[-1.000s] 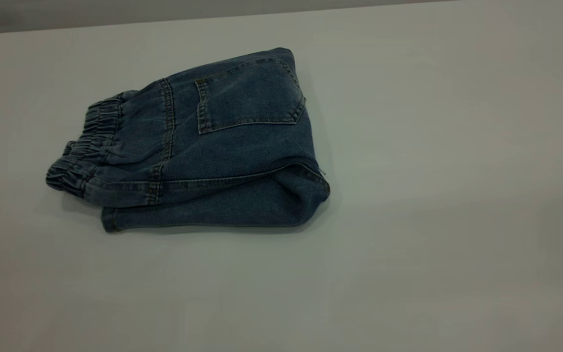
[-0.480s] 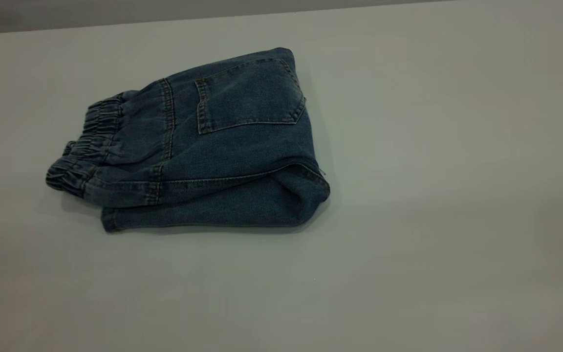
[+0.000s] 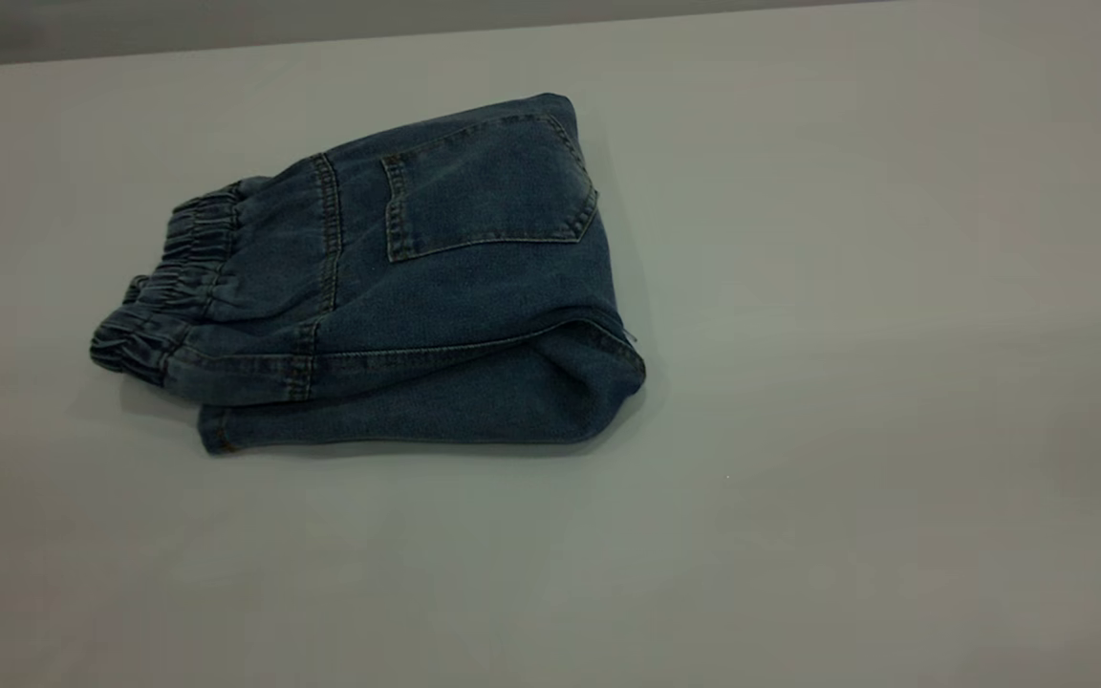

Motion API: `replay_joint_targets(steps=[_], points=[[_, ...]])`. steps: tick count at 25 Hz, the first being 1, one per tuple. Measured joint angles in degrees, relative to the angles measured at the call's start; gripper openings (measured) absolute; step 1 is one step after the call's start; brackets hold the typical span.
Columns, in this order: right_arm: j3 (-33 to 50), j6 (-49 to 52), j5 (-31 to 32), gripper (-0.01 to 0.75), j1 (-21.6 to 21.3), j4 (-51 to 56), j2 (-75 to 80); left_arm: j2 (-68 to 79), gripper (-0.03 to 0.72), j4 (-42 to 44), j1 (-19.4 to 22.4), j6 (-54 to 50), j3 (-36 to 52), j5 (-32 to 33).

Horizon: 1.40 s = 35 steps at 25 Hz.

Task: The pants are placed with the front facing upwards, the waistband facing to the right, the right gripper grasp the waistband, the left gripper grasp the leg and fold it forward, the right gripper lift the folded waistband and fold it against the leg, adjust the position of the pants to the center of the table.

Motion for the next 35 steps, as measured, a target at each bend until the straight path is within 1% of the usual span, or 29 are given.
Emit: replay_joint_targets(steps=[2,7,10,12,14,35], points=[[-0.1,0.0,0.1,0.355,-2.0,-0.1,0.0,0.0,0.314,0.0,0.0,0.0,0.0,0.1],[-0.1,0.0,0.1,0.355,-2.0,-0.1,0.1,0.0,0.314,0.0,0.2,0.0,0.0,0.1],[-0.1,0.0,0.1,0.355,-2.0,-0.1,0.1,0.0,0.314,0.0,3.0,0.0,0.0,0.1],[-0.1,0.0,0.1,0.355,-2.0,-0.1,0.1,-0.1,0.314,0.1,5.5,0.0,0.0,0.1],[-0.1,0.0,0.1,0.355,-2.0,-0.1,0.1,-1.2,0.314,0.2,6.9,0.0,0.0,0.1],[-0.1,0.0,0.1,0.355,-2.0,-0.1,0.1,-2.6,0.314,0.3,6.8,0.0,-0.2,0.3]])
